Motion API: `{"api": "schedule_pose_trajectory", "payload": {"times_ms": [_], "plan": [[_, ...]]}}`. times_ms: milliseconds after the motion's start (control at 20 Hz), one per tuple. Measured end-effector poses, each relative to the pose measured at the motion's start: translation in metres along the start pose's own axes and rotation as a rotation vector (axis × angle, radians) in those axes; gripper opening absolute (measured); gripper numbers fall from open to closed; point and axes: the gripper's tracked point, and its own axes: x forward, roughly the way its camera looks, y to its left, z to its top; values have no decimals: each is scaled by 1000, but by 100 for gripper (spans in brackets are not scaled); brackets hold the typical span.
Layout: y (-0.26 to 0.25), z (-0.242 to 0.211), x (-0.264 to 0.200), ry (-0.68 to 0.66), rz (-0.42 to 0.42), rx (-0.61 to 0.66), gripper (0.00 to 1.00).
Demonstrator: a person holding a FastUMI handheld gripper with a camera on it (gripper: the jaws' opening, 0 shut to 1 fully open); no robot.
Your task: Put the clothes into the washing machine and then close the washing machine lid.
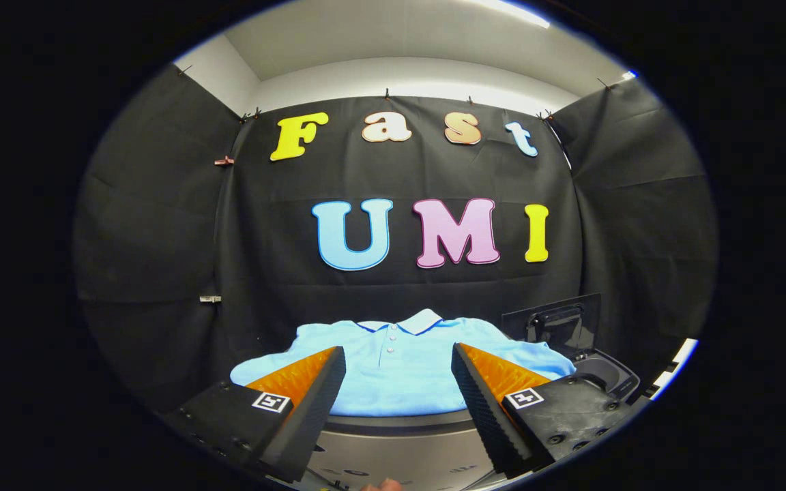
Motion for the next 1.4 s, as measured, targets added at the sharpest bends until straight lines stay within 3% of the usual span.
{"api": "schedule_pose_trajectory", "payload": {"times_ms": [750,1050,1400], "plan": [[-11,17,136,109,-35,81,98],[-11,-32,184,330,-33,48,99],[2,-91,200,633,-20,4,99]]}}
